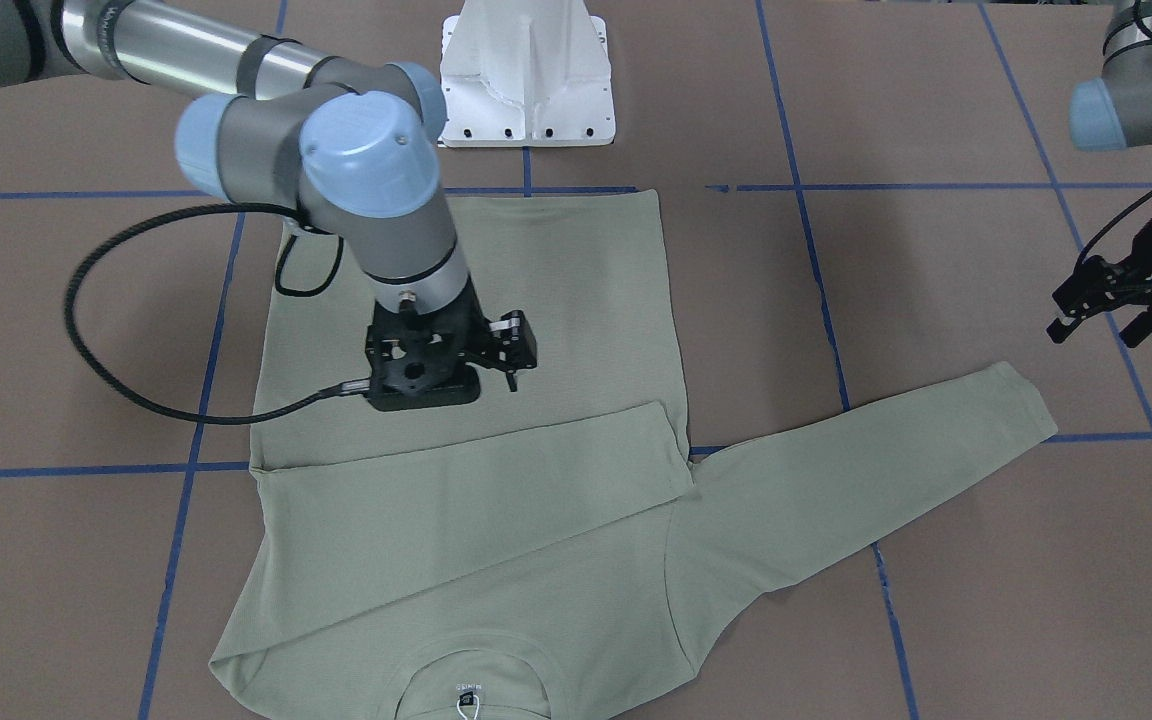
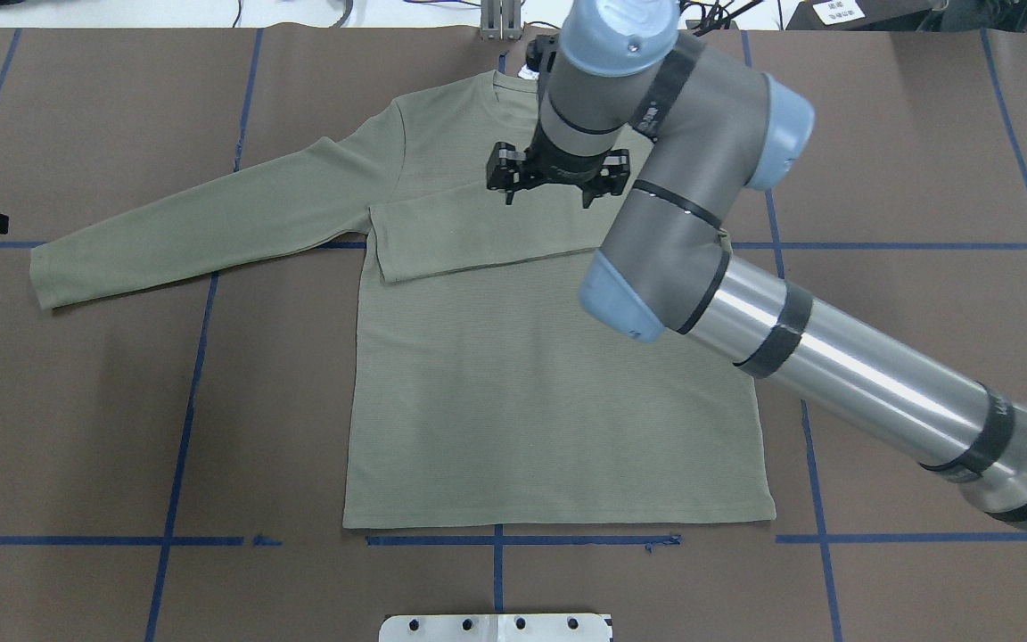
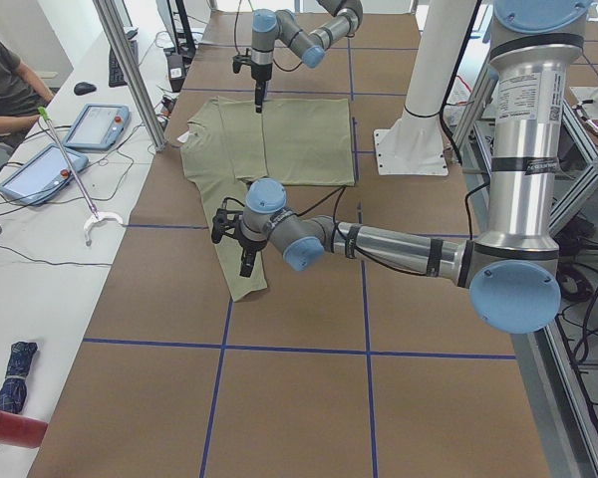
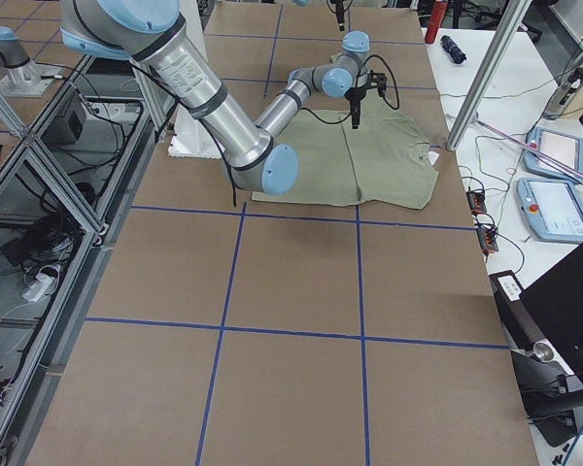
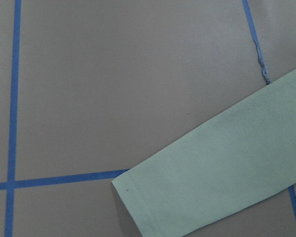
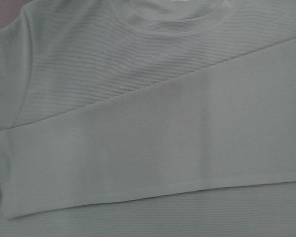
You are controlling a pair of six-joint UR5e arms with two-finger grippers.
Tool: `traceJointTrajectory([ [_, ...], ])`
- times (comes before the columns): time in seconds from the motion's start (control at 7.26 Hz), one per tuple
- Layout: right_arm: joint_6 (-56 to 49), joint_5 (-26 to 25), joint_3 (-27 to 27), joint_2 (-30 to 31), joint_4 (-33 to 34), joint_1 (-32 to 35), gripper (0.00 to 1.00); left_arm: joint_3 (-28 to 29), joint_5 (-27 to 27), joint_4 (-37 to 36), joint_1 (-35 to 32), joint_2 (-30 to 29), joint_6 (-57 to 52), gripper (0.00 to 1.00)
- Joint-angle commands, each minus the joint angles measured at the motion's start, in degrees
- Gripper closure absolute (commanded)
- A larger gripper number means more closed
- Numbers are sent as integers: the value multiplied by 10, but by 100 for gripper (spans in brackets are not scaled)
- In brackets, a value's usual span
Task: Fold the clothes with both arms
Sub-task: 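Release the sleeve and raise the right gripper away from the shirt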
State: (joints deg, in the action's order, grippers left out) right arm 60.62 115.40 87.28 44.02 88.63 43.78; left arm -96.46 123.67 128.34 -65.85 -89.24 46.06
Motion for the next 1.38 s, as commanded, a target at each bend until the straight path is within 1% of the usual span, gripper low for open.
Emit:
traceJointTrajectory([
  [0.0,-140,26,67,58,118,68,0,19,-85,17,53,3,104,0],
  [0.14,-203,47,71,60,161,99,0,34,-124,17,84,-3,132,0],
  [0.28,-241,59,71,65,167,117,0,54,-126,17,93,-14,139,0],
  [0.41,-245,77,79,76,167,123,0,74,-129,18,94,-21,138,0],
  [0.55,-245,83,84,77,166,124,0,92,-128,31,94,-25,137,0],
  [0.69,-245,83,84,77,162,124,0,123,-129,60,94,-29,138,0],
  [0.83,-245,83,84,77,162,126,0,139,-128,81,94,-37,141,0],
  [1.24,-244,83,84,77,161,126,0,150,-128,83,99,-40,141,1],
])
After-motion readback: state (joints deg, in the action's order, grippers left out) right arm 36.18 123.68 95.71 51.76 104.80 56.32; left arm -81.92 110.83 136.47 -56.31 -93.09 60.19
